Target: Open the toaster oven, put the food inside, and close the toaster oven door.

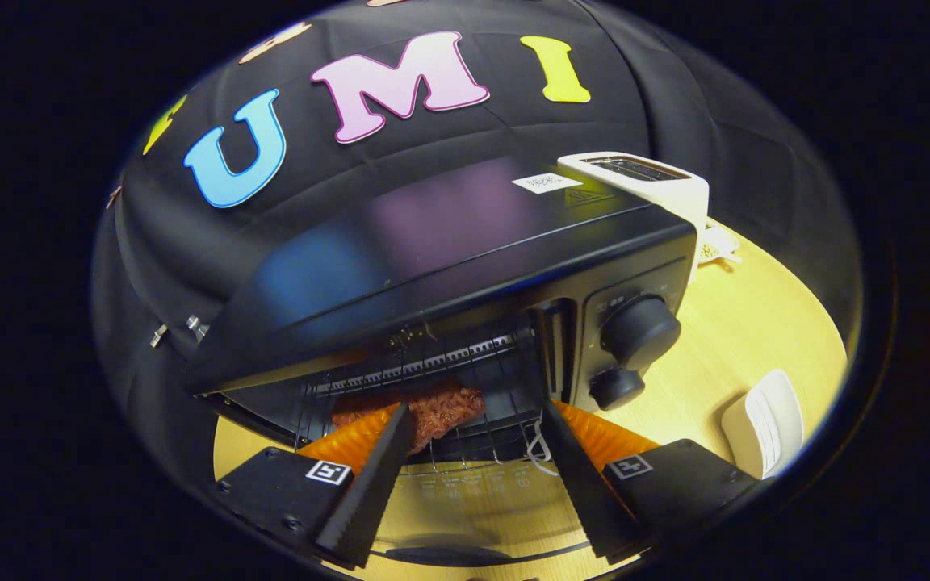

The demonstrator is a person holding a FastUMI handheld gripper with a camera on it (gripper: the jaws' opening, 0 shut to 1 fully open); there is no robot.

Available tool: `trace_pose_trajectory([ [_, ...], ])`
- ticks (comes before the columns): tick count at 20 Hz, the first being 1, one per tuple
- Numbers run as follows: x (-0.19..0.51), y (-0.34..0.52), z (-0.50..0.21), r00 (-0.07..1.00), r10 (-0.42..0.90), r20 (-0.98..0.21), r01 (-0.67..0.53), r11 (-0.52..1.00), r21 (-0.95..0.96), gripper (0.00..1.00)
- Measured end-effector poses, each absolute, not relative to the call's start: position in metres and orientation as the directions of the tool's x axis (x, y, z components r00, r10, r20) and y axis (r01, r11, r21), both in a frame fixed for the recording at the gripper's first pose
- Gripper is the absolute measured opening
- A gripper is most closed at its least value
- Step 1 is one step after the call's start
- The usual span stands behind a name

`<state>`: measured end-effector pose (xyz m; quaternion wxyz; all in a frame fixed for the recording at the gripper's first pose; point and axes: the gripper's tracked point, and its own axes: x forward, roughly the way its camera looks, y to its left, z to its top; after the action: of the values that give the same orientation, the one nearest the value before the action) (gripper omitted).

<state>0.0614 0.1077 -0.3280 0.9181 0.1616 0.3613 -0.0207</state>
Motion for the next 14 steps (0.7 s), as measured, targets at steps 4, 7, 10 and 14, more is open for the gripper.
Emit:
trace_pose_trajectory([
  [4, 0.051, 0.102, -0.315, 0.748, 0.066, -0.660, 0.143, 0.955, 0.258, 0.98],
  [7, 0.045, 0.096, -0.300, 0.764, 0.060, -0.642, 0.133, 0.960, 0.248, 0.98],
  [10, 0.032, 0.099, -0.276, 0.781, 0.077, -0.620, 0.110, 0.960, 0.257, 0.98],
  [14, 0.004, 0.102, -0.262, 0.765, 0.085, -0.638, 0.072, 0.974, 0.216, 0.98],
])
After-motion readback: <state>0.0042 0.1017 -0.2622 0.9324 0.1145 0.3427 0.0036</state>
